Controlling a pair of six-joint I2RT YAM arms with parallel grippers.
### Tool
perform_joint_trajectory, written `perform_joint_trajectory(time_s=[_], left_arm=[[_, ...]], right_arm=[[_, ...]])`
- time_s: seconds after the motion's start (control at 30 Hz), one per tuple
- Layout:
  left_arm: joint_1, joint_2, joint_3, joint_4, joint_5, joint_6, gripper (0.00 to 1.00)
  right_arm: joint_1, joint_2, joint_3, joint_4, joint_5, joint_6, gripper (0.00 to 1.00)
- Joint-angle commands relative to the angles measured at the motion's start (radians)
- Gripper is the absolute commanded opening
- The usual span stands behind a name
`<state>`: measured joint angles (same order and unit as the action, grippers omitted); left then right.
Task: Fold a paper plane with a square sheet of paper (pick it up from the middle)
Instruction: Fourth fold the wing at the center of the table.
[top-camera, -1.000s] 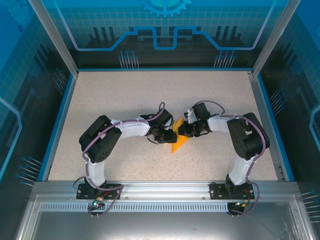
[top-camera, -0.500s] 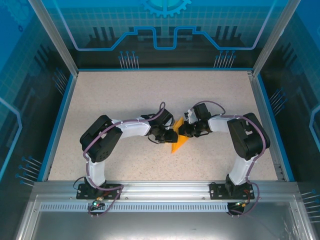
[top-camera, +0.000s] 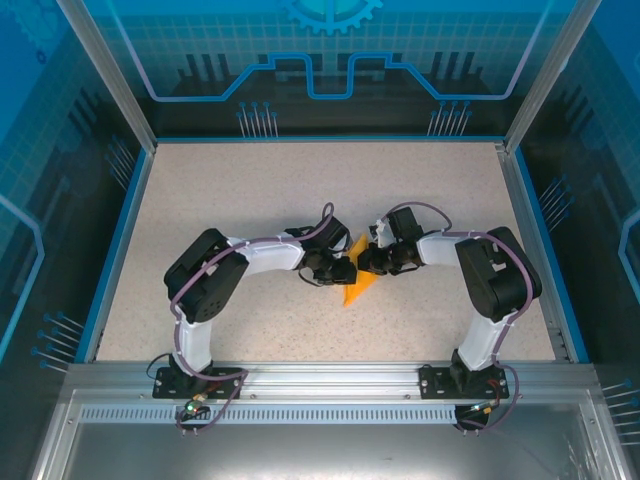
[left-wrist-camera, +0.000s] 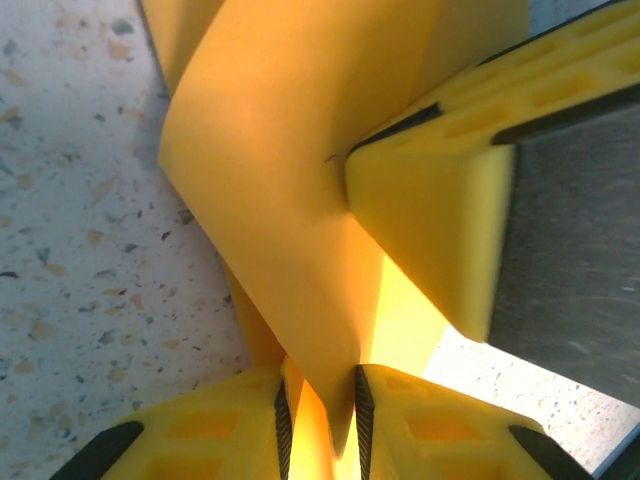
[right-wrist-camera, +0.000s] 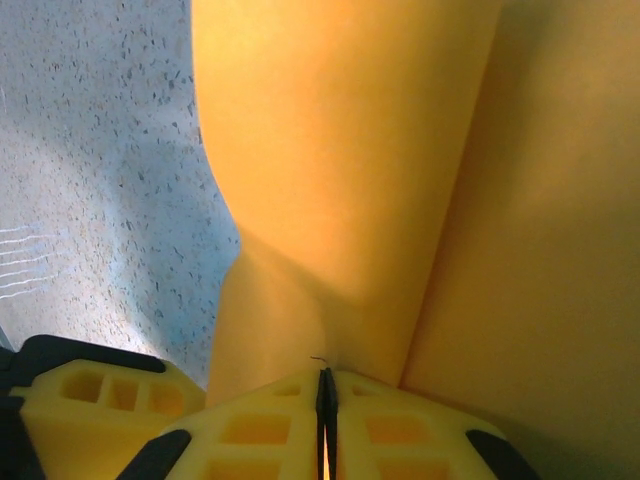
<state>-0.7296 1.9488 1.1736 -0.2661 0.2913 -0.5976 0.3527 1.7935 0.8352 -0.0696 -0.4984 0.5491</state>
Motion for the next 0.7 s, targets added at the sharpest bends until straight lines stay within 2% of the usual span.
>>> perform_joint_trajectory(time_s=[0.0, 0.47, 0.67], left_arm=[[-0.004, 0.021, 0.019, -0.051, -0.02, 0.03, 0.25], [-0.003, 0.023, 0.004, -0.047, -0.021, 0.032, 0.13], [-0.003, 0.037, 0.002, -0.046, -0.02, 0.035, 0.11]], right_arm=[[-0.018, -0.005, -0.018, -0.071, 0.053, -0.012, 0.12], [-0.022, -0.007, 0.007, -0.09, 0.054, -0.019, 0.12], [-0.03, -0.045, 0.018, -0.101, 0.049, -0.02, 0.18]])
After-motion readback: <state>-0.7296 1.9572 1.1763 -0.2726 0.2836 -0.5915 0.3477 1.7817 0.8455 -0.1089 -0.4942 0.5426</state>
